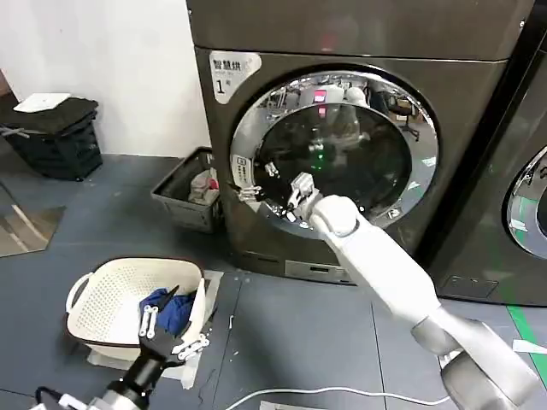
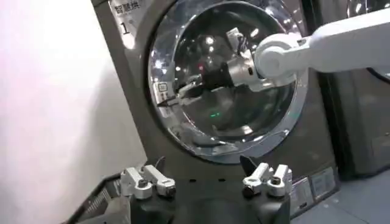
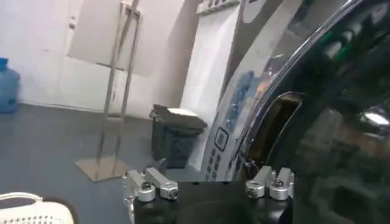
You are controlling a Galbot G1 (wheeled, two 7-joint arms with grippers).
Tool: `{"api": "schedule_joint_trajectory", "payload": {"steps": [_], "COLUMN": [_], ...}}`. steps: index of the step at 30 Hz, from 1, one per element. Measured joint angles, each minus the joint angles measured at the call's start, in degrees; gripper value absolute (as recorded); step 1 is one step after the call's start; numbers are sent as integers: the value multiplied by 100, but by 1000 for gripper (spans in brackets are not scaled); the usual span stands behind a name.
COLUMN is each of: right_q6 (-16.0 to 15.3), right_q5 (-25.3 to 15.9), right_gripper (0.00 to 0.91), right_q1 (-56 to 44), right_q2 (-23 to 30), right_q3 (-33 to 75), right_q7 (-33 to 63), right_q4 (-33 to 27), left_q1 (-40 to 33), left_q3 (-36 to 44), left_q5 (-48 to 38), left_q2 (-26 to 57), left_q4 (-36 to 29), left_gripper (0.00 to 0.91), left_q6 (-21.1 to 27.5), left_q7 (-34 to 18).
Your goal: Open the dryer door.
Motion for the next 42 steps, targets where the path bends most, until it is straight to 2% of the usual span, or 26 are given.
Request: {"api": "schedule_joint_trajectory", "payload": {"steps": [10, 18, 25, 31, 36, 42], "right_q6": [-63, -119, 190, 517, 570, 481], "right_q5": [580, 988, 1198, 1361, 1429, 1542], "right_gripper": [907, 907, 907, 907, 907, 907], "right_q1": [-58, -272, -498, -625, -752, -898], "right_q2": [-405, -976, -1406, -1650, -1868, -2156], "right_q3": [-234, -290, -211, -184, -97, 47], "right_q7": [-354, -811, -1151, -1519, -1808, -2174], "right_q4": [473, 1200, 1717, 1887, 2092, 2409], "left_q1": [-26, -103, -311, -624, -866, -1131], "left_q3": [-56, -119, -233, -400, -547, -675], "left_q5": [-55, -165, -704, -1093, -1386, -1581], "left_q2": [20, 55, 171, 338, 502, 813], "left_q4": [31, 73, 234, 354, 478, 672], "left_gripper": [907, 907, 907, 907, 907, 907], "left_q6": [4, 38, 220, 304, 369, 367], "left_q7": [-3, -5, 75, 305, 338, 378]}}
